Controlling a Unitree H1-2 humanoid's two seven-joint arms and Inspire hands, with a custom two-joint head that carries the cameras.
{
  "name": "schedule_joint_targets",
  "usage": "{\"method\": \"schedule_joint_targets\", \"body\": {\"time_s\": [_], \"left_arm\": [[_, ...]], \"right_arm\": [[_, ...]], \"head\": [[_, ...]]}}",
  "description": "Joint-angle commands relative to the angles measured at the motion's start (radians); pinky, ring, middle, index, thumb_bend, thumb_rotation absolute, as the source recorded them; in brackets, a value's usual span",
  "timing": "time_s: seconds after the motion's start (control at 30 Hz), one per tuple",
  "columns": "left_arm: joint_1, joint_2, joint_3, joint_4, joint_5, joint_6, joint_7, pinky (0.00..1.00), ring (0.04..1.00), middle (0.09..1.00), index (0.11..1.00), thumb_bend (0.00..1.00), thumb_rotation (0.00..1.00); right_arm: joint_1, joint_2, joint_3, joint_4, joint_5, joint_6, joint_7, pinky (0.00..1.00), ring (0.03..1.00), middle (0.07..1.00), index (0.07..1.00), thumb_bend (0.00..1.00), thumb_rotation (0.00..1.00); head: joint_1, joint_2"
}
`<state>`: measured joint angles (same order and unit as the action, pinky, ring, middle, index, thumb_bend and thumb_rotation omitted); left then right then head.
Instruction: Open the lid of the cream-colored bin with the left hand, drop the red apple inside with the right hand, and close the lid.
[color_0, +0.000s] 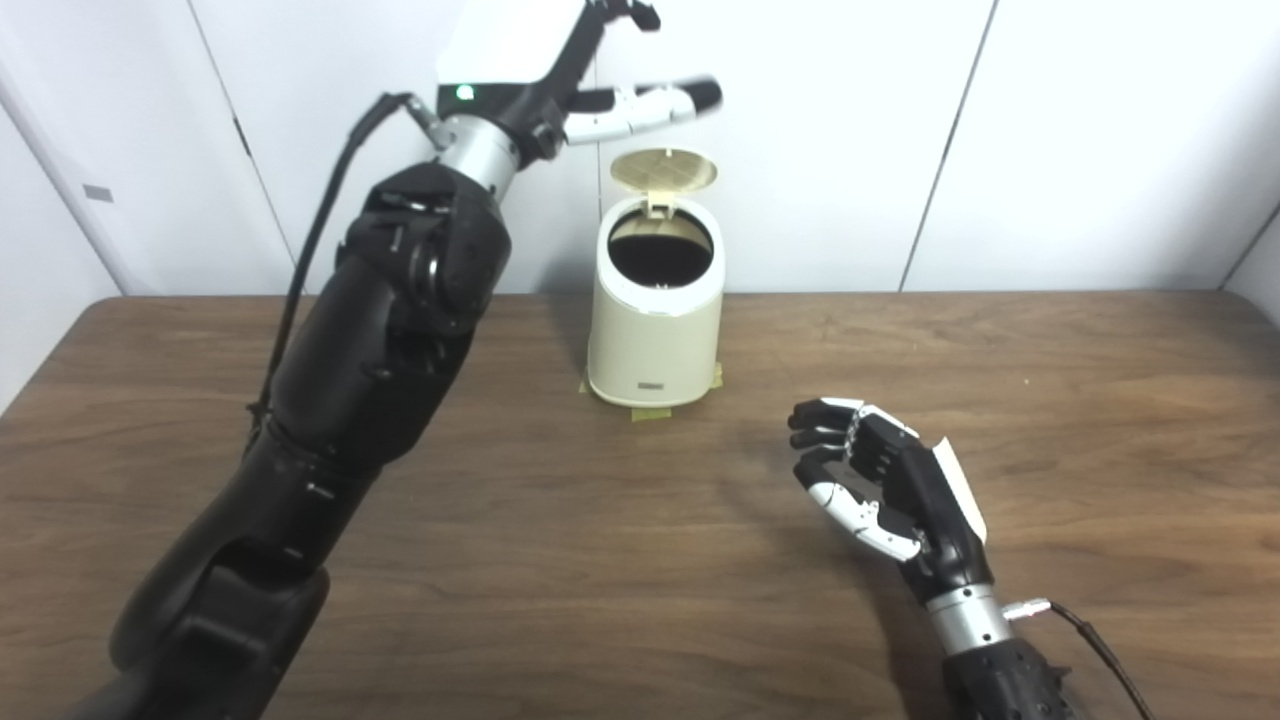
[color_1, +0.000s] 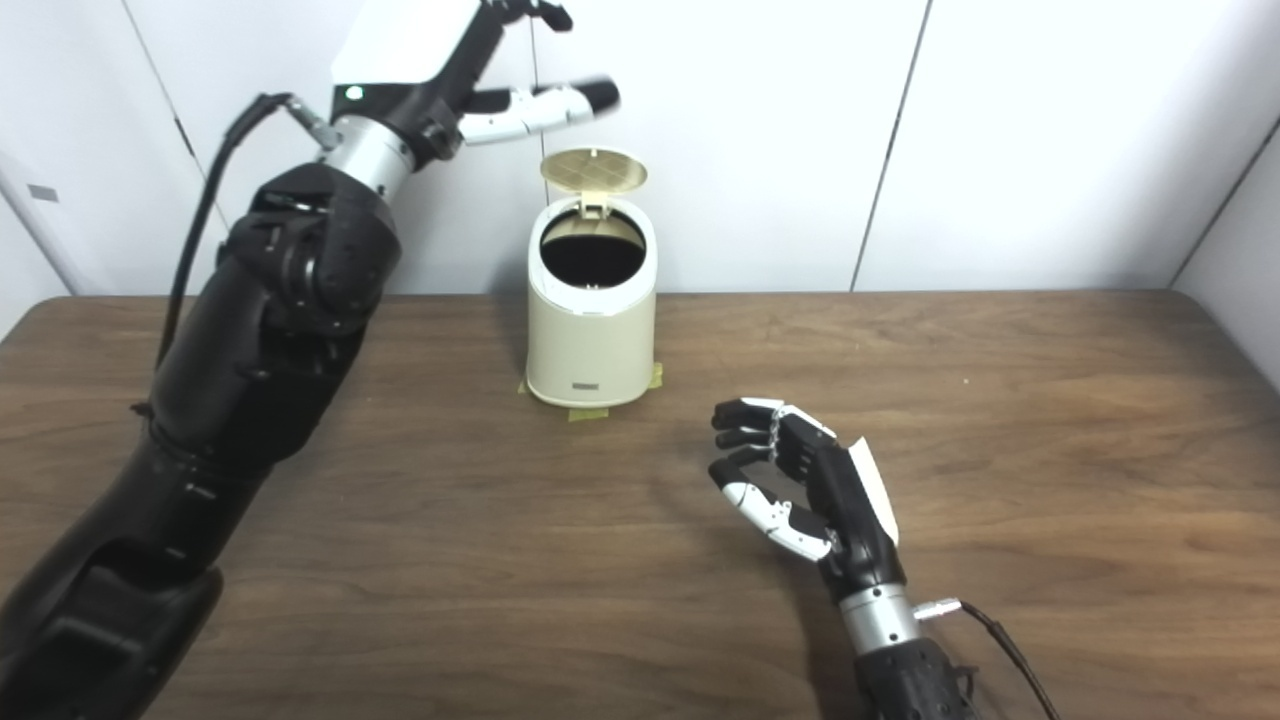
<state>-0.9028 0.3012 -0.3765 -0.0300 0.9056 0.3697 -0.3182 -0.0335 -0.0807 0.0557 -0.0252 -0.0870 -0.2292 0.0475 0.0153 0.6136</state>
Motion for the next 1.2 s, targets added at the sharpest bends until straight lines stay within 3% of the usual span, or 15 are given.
{"method": "schedule_joint_targets", "body": {"time_s": [0.0,0.23,0.47,0.83,1.17], "left_arm": [[-0.079,0.007,0.003,0.017,0.028,-0.019,0.008,1.0,1.0,0.844,0.805,0.9,0.93],[-0.122,-0.028,-0.034,0.222,0.055,-0.074,0.07,1.0,0.988,0.825,0.775,0.91,1.0],[-0.142,-0.045,-0.046,0.316,0.062,-0.102,0.117,1.0,0.98,0.817,0.762,0.92,1.0],[-0.138,-0.034,-0.066,0.347,0.075,-0.125,0.123,1.0,0.982,0.816,0.78,1.0,1.0],[-0.127,-0.035,-0.084,0.328,0.08,-0.135,0.111,1.0,0.981,0.817,0.775,1.0,1.0]], "right_arm": [[-0.02,0.001,-0.006,0.019,-0.009,-0.041,-0.013,0.57,0.645,0.672,0.654,0.26,0.33],[-0.023,0.002,-0.003,0.031,-0.009,-0.039,-0.013,0.57,0.649,0.675,0.655,0.26,0.32],[-0.025,0.005,-0.001,0.049,-0.001,-0.047,-0.012,0.58,0.652,0.676,0.657,0.27,0.32],[-0.026,0.009,0.007,0.054,-0.055,-0.02,-0.04,0.58,0.649,0.673,0.66,0.27,0.38],[-0.025,0.012,0.012,0.043,-0.07,0.007,-0.05,0.58,0.651,0.674,0.664,0.28,0.34]], "head": [[0.0,0.002],[-0.009,-0.006],[-0.014,-0.022],[-0.02,-0.038],[-0.022,-0.041]]}}
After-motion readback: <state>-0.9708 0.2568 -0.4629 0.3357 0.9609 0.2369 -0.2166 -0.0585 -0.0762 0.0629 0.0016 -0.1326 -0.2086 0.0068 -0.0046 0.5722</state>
